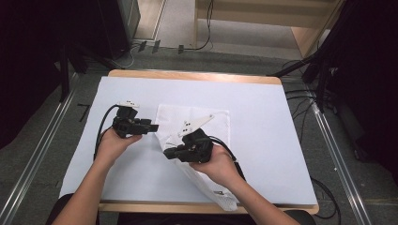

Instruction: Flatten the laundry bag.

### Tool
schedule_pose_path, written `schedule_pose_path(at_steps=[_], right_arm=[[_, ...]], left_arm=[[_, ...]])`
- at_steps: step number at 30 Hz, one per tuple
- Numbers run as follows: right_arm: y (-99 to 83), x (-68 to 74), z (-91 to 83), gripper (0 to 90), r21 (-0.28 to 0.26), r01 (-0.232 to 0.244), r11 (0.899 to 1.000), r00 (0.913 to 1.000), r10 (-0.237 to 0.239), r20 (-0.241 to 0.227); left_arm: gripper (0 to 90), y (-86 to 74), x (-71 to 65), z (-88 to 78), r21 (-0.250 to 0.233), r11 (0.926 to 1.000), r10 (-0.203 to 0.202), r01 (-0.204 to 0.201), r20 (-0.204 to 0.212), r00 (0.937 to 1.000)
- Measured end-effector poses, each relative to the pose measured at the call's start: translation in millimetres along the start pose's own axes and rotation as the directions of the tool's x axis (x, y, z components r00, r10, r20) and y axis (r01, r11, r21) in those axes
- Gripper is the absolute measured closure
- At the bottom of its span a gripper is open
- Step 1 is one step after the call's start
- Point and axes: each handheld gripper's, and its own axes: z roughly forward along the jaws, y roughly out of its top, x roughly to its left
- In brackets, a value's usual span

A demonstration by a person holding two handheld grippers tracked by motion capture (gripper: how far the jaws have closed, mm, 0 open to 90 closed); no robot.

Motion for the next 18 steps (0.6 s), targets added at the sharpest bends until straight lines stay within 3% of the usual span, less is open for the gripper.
schedule_pose_path(at_steps=[3,8,12,18], right_arm=[[4.4,7.6,-0.7,78.9,-0.01,0.014,1.0,0.9998,-0.014,-0.011],[11.9,9.3,-14.0,73.0,-0.041,0.018,0.999,0.9998,-0.018,-0.003],[14.2,8.5,-25.2,72.6,-0.074,0.03,0.997,0.999,-0.027,0.035],[8.8,-6.2,-29.0,72.7,-0.07,0.009,0.998,0.997,-0.004,0.077]], left_arm=[[51.0,-0.7,0.4,-0.3,0.006,1.0,0.001,-0.001,-0.005,1.0],[51.0,-1.1,1.1,-0.5,0.005,1.0,-0.003,0.003,-0.008,1.0],[50.9,-1.1,0.7,1.3,0.009,1.0,-0.001,0.001,-0.011,0.9999],[50.6,-1.3,0.6,3.0,0.021,0.9997,0.008,-0.008,-0.021,0.9997]])
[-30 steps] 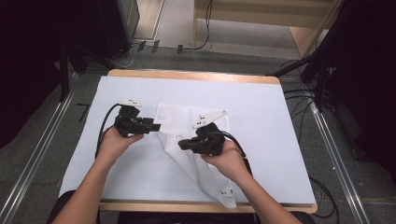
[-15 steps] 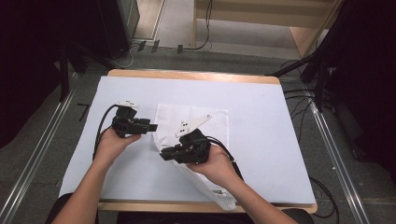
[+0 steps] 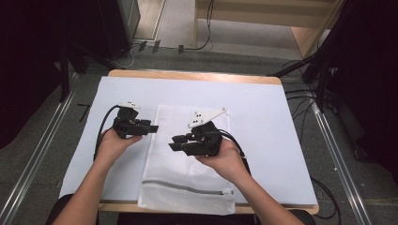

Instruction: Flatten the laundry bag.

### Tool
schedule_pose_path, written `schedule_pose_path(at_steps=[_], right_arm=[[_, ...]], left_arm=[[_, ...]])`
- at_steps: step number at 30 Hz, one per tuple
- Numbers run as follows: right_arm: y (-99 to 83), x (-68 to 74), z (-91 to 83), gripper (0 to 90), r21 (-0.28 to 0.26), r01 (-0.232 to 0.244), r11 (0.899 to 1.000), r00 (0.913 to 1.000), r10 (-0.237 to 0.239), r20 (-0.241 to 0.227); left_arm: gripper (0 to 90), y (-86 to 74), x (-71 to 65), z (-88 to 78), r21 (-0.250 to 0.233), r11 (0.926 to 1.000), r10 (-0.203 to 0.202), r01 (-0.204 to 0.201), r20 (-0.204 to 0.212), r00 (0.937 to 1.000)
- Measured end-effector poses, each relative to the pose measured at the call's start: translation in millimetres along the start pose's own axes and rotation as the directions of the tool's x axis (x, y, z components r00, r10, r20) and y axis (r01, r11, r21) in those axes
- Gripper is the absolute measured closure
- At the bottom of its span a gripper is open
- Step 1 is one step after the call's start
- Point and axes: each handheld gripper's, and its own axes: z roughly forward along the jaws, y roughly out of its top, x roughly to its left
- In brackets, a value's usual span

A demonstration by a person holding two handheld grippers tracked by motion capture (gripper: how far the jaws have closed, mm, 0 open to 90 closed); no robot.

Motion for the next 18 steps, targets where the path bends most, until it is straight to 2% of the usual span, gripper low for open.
schedule_pose_path(at_steps=[7,11,14,18], right_arm=[[-9.9,-16.5,-0.2,71.1,0.016,-0.018,1.0,0.9984,0.018,0.053],[-20.1,-32.9,-4.2,69.5,0.019,-0.038,0.999,0.9945,0.035,0.098],[-29.9,-47.1,-8.0,68.3,0.021,-0.056,0.998,0.9882,0.053,0.144],[-45.4,-68.1,-14.3,67.2,0.025,-0.103,0.994,0.9735,0.096,0.208]], left_arm=[[49.5,-0.7,5.5,2.0,0.017,0.9998,-0.008,0.008,-0.005,1.0],[48.3,-1.3,9.0,4.3,0.03,0.9995,-0.01,0.01,-0.016,0.9998],[47.5,-2.2,13.2,7.8,0.05,0.9986,-0.015,0.016,-0.034,0.9993],[46.9,-3.0,18.5,12.0,0.061,0.9974,-0.036,0.038,-0.038,0.9986]])
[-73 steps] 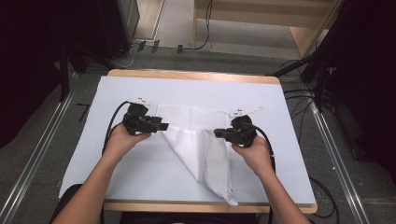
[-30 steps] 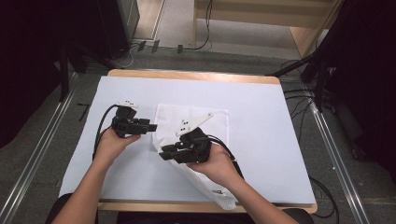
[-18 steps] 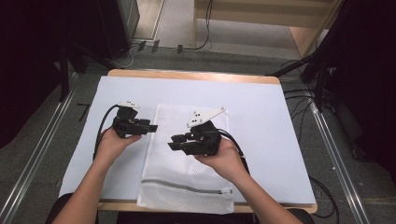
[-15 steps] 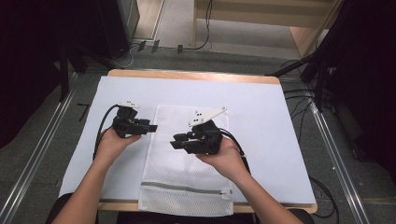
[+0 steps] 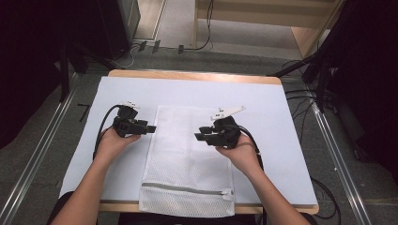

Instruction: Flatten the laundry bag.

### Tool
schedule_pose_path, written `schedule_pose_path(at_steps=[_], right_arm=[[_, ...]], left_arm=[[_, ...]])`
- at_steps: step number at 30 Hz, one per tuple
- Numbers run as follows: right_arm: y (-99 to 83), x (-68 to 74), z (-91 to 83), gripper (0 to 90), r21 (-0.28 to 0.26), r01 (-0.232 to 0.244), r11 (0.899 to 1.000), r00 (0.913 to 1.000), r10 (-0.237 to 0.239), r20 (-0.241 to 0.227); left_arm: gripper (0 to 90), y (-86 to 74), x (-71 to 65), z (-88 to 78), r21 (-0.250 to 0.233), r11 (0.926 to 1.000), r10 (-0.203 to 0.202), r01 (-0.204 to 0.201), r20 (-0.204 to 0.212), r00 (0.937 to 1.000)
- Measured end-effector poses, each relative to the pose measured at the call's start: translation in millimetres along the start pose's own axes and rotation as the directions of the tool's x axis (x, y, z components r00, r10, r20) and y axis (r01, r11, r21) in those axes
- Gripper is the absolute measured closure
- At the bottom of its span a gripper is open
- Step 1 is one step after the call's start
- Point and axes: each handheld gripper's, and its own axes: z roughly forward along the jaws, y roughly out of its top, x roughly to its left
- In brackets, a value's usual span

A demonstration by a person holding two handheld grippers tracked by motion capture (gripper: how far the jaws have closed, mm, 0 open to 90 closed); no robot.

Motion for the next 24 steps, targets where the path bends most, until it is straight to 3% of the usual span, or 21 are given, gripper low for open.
schedule_pose_path(at_steps=[3,10,16,24], right_arm=[[-9.7,-14.8,-3.5,66.6,0.003,-0.026,1.0,0.9981,0.025,0.055],[-28.2,-41.1,-13.2,64.1,-0.008,-0.093,0.996,0.9883,0.093,0.121],[-45.6,-62.3,-20.1,63.3,-0.009,-0.17,0.985,0.9679,0.169,0.186],[-63.8,-81.7,-25.7,61.0,-0.002,-0.226,0.974,0.9401,0.218,0.262]], left_arm=[[46.7,0.0,2.9,2.9,0.002,1.0,-0.008,0.008,0.0,1.0],[46.5,0.2,3.7,8.7,0.0,1.0,-0.005,0.005,0.001,1.0],[46.5,1.6,6.9,12.5,0.003,1.0,-0.006,0.006,0.002,1.0],[46.9,3.2,9.2,17.5,0.012,0.9999,-0.008,0.008,0.002,1.0]])
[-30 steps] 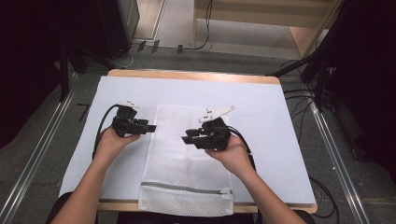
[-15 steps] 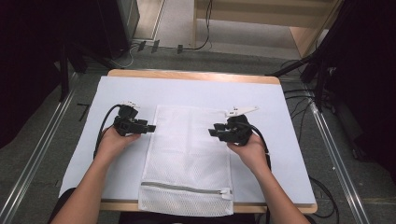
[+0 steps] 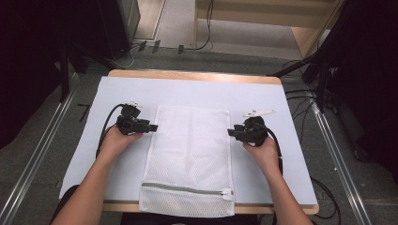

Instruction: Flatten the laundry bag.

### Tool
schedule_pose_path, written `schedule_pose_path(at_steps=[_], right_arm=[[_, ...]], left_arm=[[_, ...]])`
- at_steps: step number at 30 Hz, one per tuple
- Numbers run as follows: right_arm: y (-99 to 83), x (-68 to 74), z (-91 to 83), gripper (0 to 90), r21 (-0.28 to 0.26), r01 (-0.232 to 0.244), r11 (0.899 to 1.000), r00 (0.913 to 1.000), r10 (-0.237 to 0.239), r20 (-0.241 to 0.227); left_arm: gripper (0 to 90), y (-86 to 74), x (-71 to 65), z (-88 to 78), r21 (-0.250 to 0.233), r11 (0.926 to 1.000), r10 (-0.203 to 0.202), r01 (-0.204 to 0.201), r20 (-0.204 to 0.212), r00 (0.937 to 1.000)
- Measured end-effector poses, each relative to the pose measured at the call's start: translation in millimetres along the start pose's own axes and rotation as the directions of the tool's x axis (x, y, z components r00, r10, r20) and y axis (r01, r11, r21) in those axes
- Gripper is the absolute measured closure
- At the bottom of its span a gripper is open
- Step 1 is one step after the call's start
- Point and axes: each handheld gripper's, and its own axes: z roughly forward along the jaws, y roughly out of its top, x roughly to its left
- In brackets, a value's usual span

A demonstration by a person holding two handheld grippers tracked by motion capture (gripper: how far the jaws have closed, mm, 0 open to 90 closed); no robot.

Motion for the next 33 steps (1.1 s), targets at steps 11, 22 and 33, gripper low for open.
schedule_pose_path(at_steps=[11,22,33], right_arm=[[-11.2,-3.9,19.7,59.3,0.084,-0.014,0.996,0.9995,0.012,0.028],[-10.1,6.2,28.1,62.3,0.071,0.008,0.997,0.9999,-0.009,0.009],[-1.1,16.7,36.1,89.1,0.109,0.025,0.994,0.9995,-0.027,0.015]], left_arm=[[47.5,0.0,-1.3,8.0,0.029,0.9995,0.008,-0.008,-0.002,1.0],[54.6,0.8,-8.7,13.0,0.028,0.9994,0.02,-0.02,0.008,0.9998],[87.6,2.7,-17.1,17.9,0.064,0.9975,0.028,-0.028,-0.001,0.9996]])
